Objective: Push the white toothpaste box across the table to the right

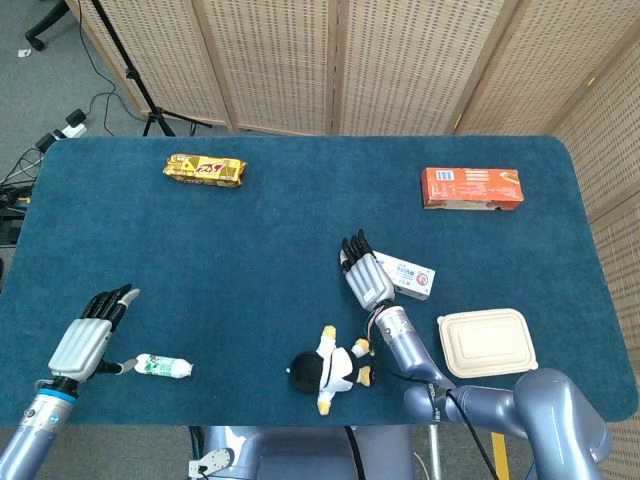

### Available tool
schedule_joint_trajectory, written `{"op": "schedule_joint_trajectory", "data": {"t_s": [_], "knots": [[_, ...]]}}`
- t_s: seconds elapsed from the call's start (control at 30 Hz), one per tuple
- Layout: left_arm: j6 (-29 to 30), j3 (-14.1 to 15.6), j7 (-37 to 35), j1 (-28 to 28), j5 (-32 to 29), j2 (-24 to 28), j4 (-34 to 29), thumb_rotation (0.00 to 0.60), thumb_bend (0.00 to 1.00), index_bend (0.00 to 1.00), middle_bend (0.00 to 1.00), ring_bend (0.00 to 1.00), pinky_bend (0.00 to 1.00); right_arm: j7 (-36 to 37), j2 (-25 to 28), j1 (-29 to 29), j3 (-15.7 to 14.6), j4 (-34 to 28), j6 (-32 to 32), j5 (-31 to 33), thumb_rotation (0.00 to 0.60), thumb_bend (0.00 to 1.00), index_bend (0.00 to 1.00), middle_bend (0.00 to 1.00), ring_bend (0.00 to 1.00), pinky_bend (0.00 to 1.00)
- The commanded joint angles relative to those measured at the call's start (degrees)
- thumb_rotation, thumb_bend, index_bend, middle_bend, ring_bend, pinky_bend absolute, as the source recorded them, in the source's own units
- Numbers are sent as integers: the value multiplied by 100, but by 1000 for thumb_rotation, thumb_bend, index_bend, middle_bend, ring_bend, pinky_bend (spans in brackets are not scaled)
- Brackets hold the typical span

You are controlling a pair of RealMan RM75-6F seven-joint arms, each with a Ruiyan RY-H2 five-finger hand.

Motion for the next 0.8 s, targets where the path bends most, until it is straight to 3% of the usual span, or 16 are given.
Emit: {"op": "schedule_joint_trajectory", "data": {"t_s": [0.03, 0.8], "knots": [[-4, 3, 9, 0, 3, -4, 0, 600, 0, 0, 0, 0, 0, 40, 45, -29, -20, 17, -1, 26, 600, 852, 91, 0, 0, 7], [15, -10, 14, 11, 12, -20, 15, 600, 0, 0, 0, 0, 0, 245, 171, -132, -52, 510, -122, 190, 600, 853, 91, 0, 0, 7]]}}
